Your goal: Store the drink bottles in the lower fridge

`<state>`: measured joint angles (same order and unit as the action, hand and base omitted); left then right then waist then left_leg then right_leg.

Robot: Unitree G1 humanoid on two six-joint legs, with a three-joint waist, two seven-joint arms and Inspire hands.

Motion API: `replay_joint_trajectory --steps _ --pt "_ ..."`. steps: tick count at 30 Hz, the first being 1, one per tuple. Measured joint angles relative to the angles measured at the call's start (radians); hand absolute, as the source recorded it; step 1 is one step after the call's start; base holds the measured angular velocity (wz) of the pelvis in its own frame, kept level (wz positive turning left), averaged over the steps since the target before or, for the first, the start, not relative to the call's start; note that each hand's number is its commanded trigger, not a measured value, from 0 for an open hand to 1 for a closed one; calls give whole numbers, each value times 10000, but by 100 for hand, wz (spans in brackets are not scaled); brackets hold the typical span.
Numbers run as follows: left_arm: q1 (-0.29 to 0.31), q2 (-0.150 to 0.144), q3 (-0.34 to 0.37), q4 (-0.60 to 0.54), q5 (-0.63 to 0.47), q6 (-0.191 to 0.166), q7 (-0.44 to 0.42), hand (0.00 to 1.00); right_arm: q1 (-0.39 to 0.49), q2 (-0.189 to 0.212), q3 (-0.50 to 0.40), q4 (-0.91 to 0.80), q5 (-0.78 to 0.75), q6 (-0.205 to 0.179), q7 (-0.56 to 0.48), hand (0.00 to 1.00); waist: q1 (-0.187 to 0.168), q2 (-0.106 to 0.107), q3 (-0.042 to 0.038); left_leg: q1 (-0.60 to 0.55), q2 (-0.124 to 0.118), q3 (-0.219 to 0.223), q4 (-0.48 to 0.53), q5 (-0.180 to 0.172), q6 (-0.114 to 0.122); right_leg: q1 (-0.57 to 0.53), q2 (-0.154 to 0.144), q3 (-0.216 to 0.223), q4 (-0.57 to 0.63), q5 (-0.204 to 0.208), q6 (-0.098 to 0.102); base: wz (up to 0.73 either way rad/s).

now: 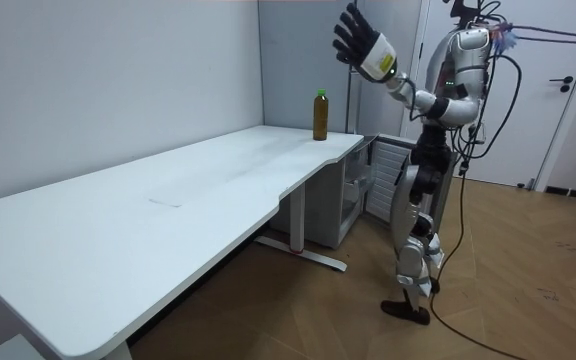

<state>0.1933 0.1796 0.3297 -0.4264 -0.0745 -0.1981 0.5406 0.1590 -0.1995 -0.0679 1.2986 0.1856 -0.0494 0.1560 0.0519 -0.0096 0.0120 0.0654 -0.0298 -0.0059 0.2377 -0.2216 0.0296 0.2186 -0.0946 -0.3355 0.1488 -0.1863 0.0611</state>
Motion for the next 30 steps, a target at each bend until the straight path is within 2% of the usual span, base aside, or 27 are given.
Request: replay_joint_trajectory --steps 5,8,10,15,19,21,26,27,30 --pt "-197 -3 -833 -1 27 25 -1159 0 -185 10 70 47 53 -49 46 0 -261 -13 22 -44 12 40 -10 -2 1 -184 17 347 -7 0 0 -8" --pt "-493 3 -1342 0 15 48 -1786 0 -251 11 139 76 57 -60 96 0 -304 -22 18 -45 35 190 25 -1 0 -293 28 594 -11 1 -1 -14" --pt "-738 5 -1630 5 16 52 -2233 0 -331 9 183 120 50 -150 95 0 -455 -16 18 -22 37 259 5 -2 0 -302 36 840 -33 1 -1 -10" --pt "-1075 5 -1799 193 -1 120 -3099 0 -432 9 150 175 63 -222 95 0 -793 59 7 -34 64 485 -3 -2 -1 -294 43 931 -106 1 -1 -10" --pt "-1144 5 -1844 204 2 289 -3627 0 -481 15 59 193 74 -234 91 0 -899 110 0 -12 137 759 -36 -10 -14 -420 80 1181 -93 1 -2 -18" --pt "-1145 5 -1896 261 1 377 -3764 0 -514 2 79 194 74 -229 84 0 -931 120 5 -7 163 877 -34 -12 -18 -451 96 1392 -80 3 -5 -17" --pt "-1187 0 -2161 922 5 528 -4041 0 -523 5 72 220 75 -225 81 0 -1010 146 7 146 184 1031 -109 -12 -17 -451 95 1485 -28 5 -7 -11" --pt "-1188 -4 -2173 1024 -2 654 -4118 0 -543 9 73 217 84 -224 81 0 -1021 146 6 159 198 1071 -171 -12 -17 -452 98 1509 27 5 -7 -11" --pt "-1187 -5 -2247 1287 -21 679 -4205 0 -566 19 82 266 155 -219 84 0 -1057 139 7 192 196 1137 -165 -12 -16 -444 97 1604 24 8 -13 -8"
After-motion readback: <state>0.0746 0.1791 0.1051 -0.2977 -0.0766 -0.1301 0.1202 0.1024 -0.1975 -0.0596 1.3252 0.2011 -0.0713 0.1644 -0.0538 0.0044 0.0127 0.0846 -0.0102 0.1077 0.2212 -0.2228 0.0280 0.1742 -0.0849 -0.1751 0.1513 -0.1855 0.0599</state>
